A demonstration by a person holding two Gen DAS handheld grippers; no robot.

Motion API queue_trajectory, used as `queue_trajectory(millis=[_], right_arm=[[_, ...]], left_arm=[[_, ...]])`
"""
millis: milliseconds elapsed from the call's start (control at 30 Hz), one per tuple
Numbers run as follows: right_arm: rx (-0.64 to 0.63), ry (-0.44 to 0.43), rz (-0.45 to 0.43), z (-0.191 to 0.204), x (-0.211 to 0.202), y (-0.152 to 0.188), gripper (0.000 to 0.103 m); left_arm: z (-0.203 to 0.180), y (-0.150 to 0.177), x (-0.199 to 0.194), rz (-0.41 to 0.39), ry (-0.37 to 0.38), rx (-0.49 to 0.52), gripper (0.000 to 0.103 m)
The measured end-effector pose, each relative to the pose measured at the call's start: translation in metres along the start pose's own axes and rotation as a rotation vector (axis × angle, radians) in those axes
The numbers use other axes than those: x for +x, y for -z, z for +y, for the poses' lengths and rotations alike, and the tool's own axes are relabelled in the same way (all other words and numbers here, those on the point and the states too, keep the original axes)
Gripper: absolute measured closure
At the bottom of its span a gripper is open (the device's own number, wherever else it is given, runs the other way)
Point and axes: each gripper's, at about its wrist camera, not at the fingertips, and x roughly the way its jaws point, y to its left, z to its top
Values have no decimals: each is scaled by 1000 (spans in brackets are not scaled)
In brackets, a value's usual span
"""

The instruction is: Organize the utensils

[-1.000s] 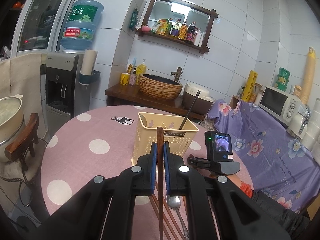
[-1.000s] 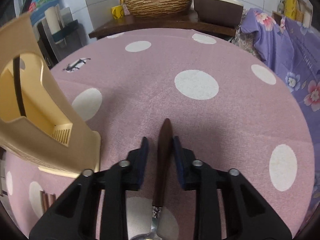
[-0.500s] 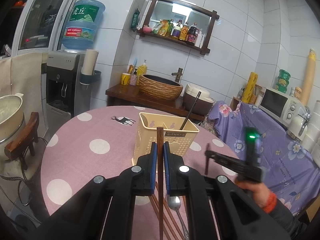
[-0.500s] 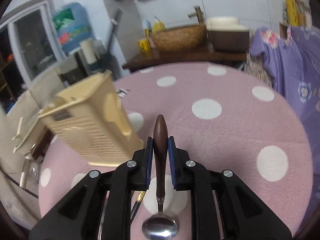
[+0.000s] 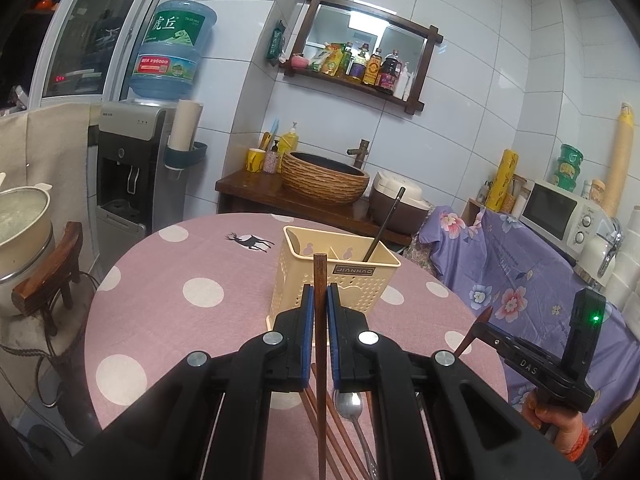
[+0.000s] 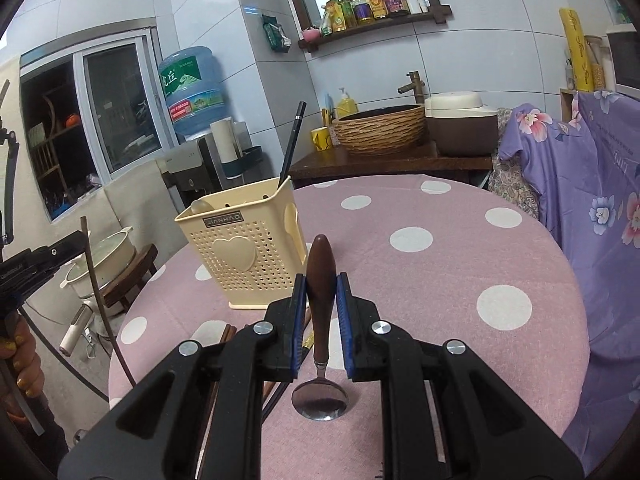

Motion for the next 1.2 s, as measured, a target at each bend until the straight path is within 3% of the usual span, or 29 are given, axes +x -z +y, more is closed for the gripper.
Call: queue_trajectory(millis=[367, 700, 933, 1200], right_arm=[[-30, -19, -42, 14, -15, -12, 87], [-46, -56, -56, 28, -20, -45, 87], [-80, -100, -84, 47, -23, -96, 87], [-147, -57, -165, 89, -2, -172, 87]], left_arm=[[-2, -10, -10, -44, 3, 13, 95], [-8, -36, -11, -82, 40, 42, 95], [-22, -88, -17, -152, 61, 89, 95], [-43, -163, -5, -247, 40, 108, 95]])
